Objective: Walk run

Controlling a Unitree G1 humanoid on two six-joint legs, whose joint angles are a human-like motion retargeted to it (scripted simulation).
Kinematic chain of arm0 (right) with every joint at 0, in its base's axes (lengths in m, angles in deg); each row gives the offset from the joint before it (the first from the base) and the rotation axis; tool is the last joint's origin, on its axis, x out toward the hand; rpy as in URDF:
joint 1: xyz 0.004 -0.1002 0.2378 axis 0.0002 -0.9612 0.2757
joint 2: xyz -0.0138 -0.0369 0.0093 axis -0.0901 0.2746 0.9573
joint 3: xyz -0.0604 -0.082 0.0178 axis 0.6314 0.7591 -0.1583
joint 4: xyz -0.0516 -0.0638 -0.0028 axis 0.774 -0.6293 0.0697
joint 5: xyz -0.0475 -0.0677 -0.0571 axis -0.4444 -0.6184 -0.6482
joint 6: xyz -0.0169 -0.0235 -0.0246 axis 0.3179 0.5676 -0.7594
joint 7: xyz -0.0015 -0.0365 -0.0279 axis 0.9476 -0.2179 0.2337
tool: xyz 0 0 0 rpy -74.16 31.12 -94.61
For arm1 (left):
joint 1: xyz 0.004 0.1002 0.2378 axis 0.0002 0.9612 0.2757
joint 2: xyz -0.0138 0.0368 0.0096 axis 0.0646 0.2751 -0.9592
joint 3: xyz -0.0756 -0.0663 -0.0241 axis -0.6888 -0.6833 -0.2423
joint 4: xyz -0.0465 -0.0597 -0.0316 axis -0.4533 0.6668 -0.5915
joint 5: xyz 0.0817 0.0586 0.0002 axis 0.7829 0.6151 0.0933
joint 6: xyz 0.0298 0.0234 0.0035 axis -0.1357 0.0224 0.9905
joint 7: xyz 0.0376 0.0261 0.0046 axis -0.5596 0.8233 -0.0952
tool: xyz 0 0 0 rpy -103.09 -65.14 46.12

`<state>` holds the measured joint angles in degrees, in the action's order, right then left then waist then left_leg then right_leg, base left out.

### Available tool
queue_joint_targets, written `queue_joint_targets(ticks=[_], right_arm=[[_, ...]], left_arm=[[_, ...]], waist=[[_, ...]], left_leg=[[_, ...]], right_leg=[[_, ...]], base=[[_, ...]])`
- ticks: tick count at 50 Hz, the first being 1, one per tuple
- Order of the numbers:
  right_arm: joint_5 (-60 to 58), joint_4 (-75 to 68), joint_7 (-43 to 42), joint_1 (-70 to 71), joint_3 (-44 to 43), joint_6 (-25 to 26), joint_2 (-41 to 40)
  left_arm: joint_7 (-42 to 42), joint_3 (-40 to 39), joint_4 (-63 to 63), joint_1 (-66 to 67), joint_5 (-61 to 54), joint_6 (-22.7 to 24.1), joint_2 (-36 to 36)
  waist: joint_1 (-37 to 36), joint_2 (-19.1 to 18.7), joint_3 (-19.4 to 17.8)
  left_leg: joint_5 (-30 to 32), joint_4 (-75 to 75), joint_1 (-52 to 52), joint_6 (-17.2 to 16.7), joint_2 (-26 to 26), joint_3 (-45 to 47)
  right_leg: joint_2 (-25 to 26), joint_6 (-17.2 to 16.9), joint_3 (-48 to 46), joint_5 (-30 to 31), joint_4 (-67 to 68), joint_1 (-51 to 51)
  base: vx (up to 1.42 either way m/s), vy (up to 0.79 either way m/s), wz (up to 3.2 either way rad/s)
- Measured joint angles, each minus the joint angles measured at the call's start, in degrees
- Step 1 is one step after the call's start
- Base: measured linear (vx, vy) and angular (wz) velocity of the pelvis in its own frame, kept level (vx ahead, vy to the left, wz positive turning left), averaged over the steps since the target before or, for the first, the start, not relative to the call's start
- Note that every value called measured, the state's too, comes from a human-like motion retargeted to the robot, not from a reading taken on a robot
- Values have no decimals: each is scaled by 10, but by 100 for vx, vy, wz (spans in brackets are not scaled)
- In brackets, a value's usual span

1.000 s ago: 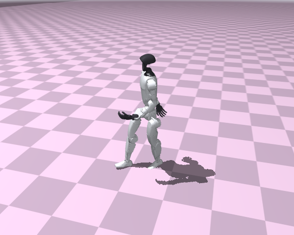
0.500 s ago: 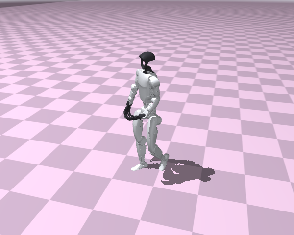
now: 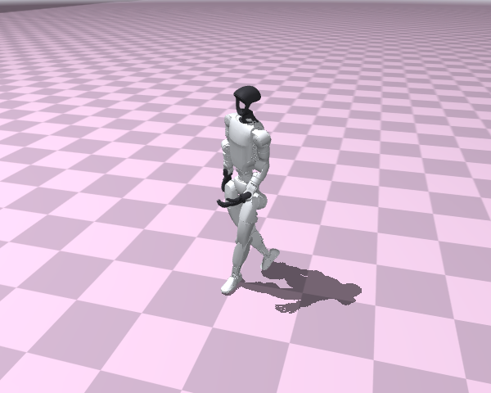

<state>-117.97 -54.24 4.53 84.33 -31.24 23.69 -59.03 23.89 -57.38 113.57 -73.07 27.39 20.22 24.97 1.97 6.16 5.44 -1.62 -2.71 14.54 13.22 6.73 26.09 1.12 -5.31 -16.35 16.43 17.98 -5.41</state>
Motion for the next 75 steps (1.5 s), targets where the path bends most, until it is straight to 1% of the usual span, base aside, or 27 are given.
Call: queue_joint_targets(ticks=[3, 4, 5, 9, 12, 15, 18, 21, 23, 25, 28, 30, 33, 35, 38, 39, 40, 45, 48, 51, 57, 60, 65, 67, 70, 73, 75], right_arm=[[28, -27, -19, -43, 0, -16, -3], [32, -28, -15, -56, -1, -17, -1], [34, -28, -8, -68, -3, -16, 1], [4, -28, 19, -102, -27, 12, 6], [0, -27, 34, -117, -40, 10, 9], [4, -20, 46, -124, -47, 6, 7], [8, -20, 49, -116, -49, 5, 4], [6, -27, 57, -99, -49, 5, 5], [-1, -28, 67, -89, -49, 2, 8], [-8, -28, 75, -83, -48, -1, 13], [-11, -24, 73, -83, -54, 3, 25], [-8, -23, 67, -88, -65, 11, 34], [14, -27, 70, -99, -78, 30, 47], [36, -28, 86, -99, -85, 49, 57], [60, -28, 105, -77, -71, 59, 65], [65, -28, 107, -66, -64, 59, 67], [69, -27, 108, -55, -56, 58, 68], [50, 5, 99, 24, -25, 69, 77], [33, 51, 85, 60, -10, 61, 77], [36, 93, 70, 90, 5, 42, 83], [54, 143, 48, 134, 11, 19, 95], [60, 144, 46, 147, 9, 10, 93], [42, 126, 69, 142, 19, 5, 75], [15, 115, 68, 123, 20, 2, 64], [-26, 79, 44, 85, 20, -6, 47], [-43, 24, 23, 45, 25, -7, 44], [-57, -6, 29, 16, 24, 0, 47]], left_arm=[[26, 14, -7, -13, -14, 9, 11], [31, 21, -10, -19, -16, 14, 14], [36, 28, -13, -27, -17, 19, 17], [34, 42, -13, -65, -21, 12, 23], [28, 65, -23, -80, -27, 15, 26], [17, 80, -32, -93, -27, 14, 30], [8, 88, -38, -100, -26, 11, 35], [-2, 90, -42, -101, -24, 11, 40], [-7, 91, -41, -99, -22, 11, 41], [-9, 91, -37, -96, -21, 9, 41], [-9, 96, -26, -91, -18, 5, 36], [-11, 100, -16, -86, -14, 1, 30], [-20, 102, 5, -76, -4, -4, 14], [-17, 115, 21, -69, -2, -6, -2], [-2, 136, 17, -62, -7, 3, -1], [-7, 136, 13, -62, -4, 4, 4], [-17, 136, 10, -61, 2, 4, 9], [-43, 110, 4, -61, 45, -14, 13], [-23, 99, 1, -52, 42, -12, 1], [-17, 89, -1, -47, 31, -17, -10], [-13, 67, -6, -43, 20, -22, -22], [-8, 58, -11, -37, 20, -17, -25], [-1, 28, -9, -33, 11, -21, -28], [2, 16, -4, -31, 8, -24, -29], [16, 2, 9, -36, 2, -29, -27], [35, 11, 6, -46, -1, -22, -22], [32, 22, -1, -54, -2, -17, -20]], waist=[[42, -43, -13], [44, -53, -16], [42, -62, -18], [50, -90, -20], [81, -105, -22], [109, -95, -27], [128, -78, -35], [135, -63, -46], [131, -54, -53], [126, -49, -57], [145, -51, -54], [169, -56, -50], [175, -80, -33], [163, -86, -25], [157, -70, -15], [156, -65, -11], [156, -60, -8], [119, -42, -20], [92, -39, -25], [66, -43, -30], [34, -57, -39], [35, -49, -40], [11, -29, -33], [-4, -15, -25], [-7, -10, -15], [9, -35, -15], [17, -61, -12]], left_leg=[[-27, -19, -29, -1, -25, -43], [-35, -22, -37, -3, -32, -51], [-43, -23, -46, -7, -39, -56], [-62, -20, -73, -6, -39, -85], [-70, -18, -93, -5, -29, -134], [-79, -16, -118, -1, 3, -177], [-90, -16, -151, 2, 33, -215], [-102, -17, -186, -2, 51, -244], [-109, -17, -209, -5, 62, -257], [-111, -19, -228, -9, 67, -267], [-97, -36, -243, -16, 71, -294], [-76, -60, -252, -27, 67, -320], [20, -126, -234, -74, 43, -334], [115, -192, -209, -129, 35, -328], [183, -319, -153, -236, 8, -246], [193, -355, -135, -246, -7, -215], [199, -391, -119, -245, -24, -187], [94, -469, -26, -143, -51, -127], [32, -414, 14, -129, -52, -114], [-5, -321, 43, -92, -72, -66], [-1, -102, 77, -68, -48, 1], [-3, -24, 72, -66, -29, 89], [66, -8, 42, 2, -24, 147], [46, 4, 35, 17, -6, 108], [13, 6, 7, 4, -3, 104], [-14, 0, -19, 4, -15, 71], [-30, -7, -34, 8, -33, 57]], right_leg=[[57, -14, 44, 104, 140, 63], [64, -10, 52, 107, 183, 87], [66, -6, 61, 96, 223, 111], [55, 23, 89, -40, 279, 193], [16, 46, 74, -114, 220, 233], [-26, 33, 73, -117, 89, 249], [-27, 11, 142, -134, -27, 267], [-25, -28, 185, -157, -116, 290], [-32, -76, 160, -153, -159, 301], [-28, -97, 149, -150, -178, 302], [-18, -53, 199, -107, -160, 286], [-30, -36, 161, -57, -153, 271], [-27, 6, 165, -73, -152, 241], [-32, 24, 165, -94, -153, 217], [-62, 35, 78, -117, -157, 187], [-63, 40, 84, -127, -156, 180], [-63, 45, 94, -137, -155, 172], [-62, 61, 40, -161, -165, 126], [-51, 67, 29, -177, -163, 107], [-35, 75, 14, -197, -163, 89], [3, 81, -25, -234, -170, 45], [4, 77, -46, -252, -167, 24], [1, 59, -37, -252, -142, -5], [-13, 43, -38, -222, -123, -13], [-32, 10, -54, -115, -70, -17], [-14, -22, -12, 14, 23, 8], [3, -7, -21, 57, 109, 38]], base=[[79, -2, 104], [83, -1, 54], [62, 2, 13], [56, 6, 54], [65, 3, 142], [59, -6, 140], [51, -10, 116], [68, -16, 79], [65, -16, 49], [73, -19, 58], [59, -10, 138], [86, -22, 211], [82, -26, 173], [82, -22, 123], [65, -23, 116], [71, -32, 106], [59, -26, 121], [42, -19, 58], [37, -13, 17], [52, -12, 34], [43, -10, 48], [59, -8, 58], [74, -5, -18], [70, -3, -43], [87, 7, 0], [78, 8, 79], [80, 12, 107]])
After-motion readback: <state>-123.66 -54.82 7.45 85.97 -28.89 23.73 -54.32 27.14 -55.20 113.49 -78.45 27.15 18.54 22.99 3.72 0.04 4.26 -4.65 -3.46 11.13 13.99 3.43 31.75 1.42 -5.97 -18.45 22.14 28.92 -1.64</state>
